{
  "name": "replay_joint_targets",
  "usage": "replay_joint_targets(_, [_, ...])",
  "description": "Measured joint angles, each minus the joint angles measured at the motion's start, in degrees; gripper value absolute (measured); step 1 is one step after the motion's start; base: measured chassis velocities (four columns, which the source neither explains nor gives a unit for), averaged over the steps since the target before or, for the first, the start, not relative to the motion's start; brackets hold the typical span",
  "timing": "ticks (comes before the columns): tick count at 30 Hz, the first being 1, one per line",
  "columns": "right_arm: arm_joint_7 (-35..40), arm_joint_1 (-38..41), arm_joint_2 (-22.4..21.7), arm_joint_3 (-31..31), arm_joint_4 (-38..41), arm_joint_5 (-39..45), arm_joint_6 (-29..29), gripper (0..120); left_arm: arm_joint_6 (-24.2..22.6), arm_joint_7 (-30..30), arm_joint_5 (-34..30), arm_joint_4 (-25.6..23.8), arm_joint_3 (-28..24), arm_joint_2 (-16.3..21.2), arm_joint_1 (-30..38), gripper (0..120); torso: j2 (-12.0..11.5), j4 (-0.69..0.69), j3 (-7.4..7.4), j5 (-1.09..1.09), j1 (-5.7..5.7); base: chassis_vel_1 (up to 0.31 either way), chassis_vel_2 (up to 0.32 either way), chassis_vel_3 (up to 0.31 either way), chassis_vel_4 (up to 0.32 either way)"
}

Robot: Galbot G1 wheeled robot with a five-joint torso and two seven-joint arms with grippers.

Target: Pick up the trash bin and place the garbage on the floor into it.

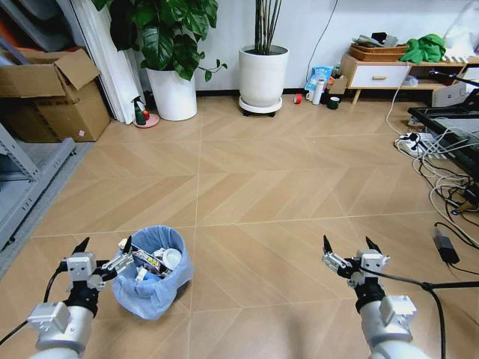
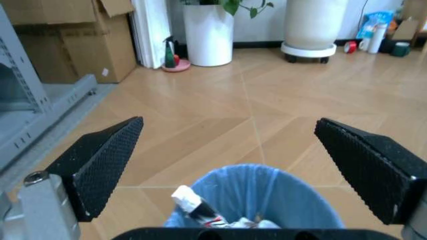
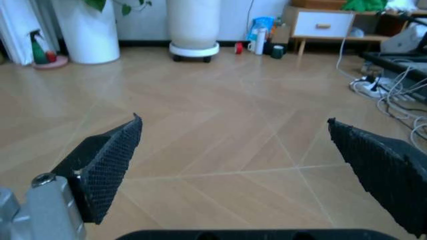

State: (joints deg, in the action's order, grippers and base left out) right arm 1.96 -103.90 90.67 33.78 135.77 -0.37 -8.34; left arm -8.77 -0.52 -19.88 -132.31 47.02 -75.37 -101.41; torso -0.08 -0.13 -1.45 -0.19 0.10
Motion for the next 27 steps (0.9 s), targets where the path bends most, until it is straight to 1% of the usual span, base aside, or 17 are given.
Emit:
replay_joint_targets(1, [0.1, -0.2, 0.9, -0.1, 0.3, -1.2, 0.3, 100, -0.4, -0.5, -0.6, -0.5, -0.6, 0.3, 0.1, 100, 0.0, 0.00, 0.00, 0.00, 0.00, 0.000, 0.000, 0.000, 0.000])
replay_joint_targets(6, [1.6, -0.5, 1.7, 0.6, 0.7, -3.0, 1.6, 100, -1.3, -1.9, -1.3, -1.3, -2.9, 1.5, 1.5, 100, 0.0, -0.01, -0.01, 0.01, 0.00, 0.000, 0.000, 0.000, 0.000])
replay_joint_targets(8, [3.0, -0.4, 1.8, 2.5, 1.0, -3.1, 2.3, 100, -1.5, -2.3, -0.7, -1.3, -3.9, 2.0, 2.5, 100, 0.0, -0.01, -0.01, 0.02, 0.00, 0.000, 0.000, 0.000, 0.000])
replay_joint_targets(11, [3.7, -0.1, 1.7, 4.1, 1.4, -2.9, 2.9, 100, -1.5, -2.5, -0.1, -1.3, -4.6, 2.3, 3.0, 100, 0.0, 0.00, -0.01, 0.01, 0.00, 0.000, 0.000, 0.000, 0.000])
replay_joint_targets(13, [3.8, -0.1, 1.7, 5.3, 2.8, -1.1, 2.9, 100, -1.4, -2.9, 0.4, -1.4, -5.3, 2.6, 3.6, 100, 0.0, 0.00, -0.01, 0.01, 0.00, 0.000, 0.000, 0.000, 0.000])
replay_joint_targets(18, [3.2, 0.2, 1.6, 5.6, 3.5, 0.0, 2.8, 100, -0.1, -3.2, 1.0, -0.9, -5.4, 2.8, 4.3, 100, 0.0, 0.00, -0.01, 0.01, 0.00, 0.000, 0.000, 0.000, 0.000])
replay_joint_targets(19, [2.5, 0.4, 1.6, 5.7, 3.6, 0.4, 3.1, 100, 0.8, -2.2, 1.2, -0.7, -5.1, 3.0, 4.4, 100, 0.0, 0.00, -0.01, 0.01, 0.00, 0.000, 0.000, 0.000, 0.000])
replay_joint_targets(21, [-2.3, 0.6, 1.6, 6.2, 3.6, 2.3, 5.1, 100, 3.4, 1.6, 0.9, -0.5, -4.2, 3.6, 4.4, 100, 0.0, 0.00, -0.01, 0.01, 0.00, 0.000, 0.000, 0.000, 0.000])
replay_joint_targets(22, [-2.3, 0.6, 1.6, 6.2, 3.6, 2.3, 5.1, 100, 3.4, 1.6, 0.9, -0.5, -4.2, 3.6, 4.4, 100, 0.0, 0.00, -0.01, 0.01, 0.00, 0.000, 0.000, 0.000, 0.000])
replay_joint_targets(25, [-12.5, 1.1, 1.3, 7.9, 3.6, 4.3, 8.8, 100, 4.8, 6.5, 0.5, -0.6, -3.1, 4.3, 4.7, 100, 0.0, 0.00, -0.01, 0.01, 0.00, 0.000, 0.000, 0.000, 0.000])
replay_joint_targets(27, [-13.3, 1.5, 0.3, 8.1, 3.6, 4.5, 8.2, 100, 4.1, 7.0, 0.5, -0.8, -3.0, 4.5, 4.8, 100, 0.0, 0.00, -0.01, 0.01, 0.00, 0.000, 0.000, 0.000, 0.000])
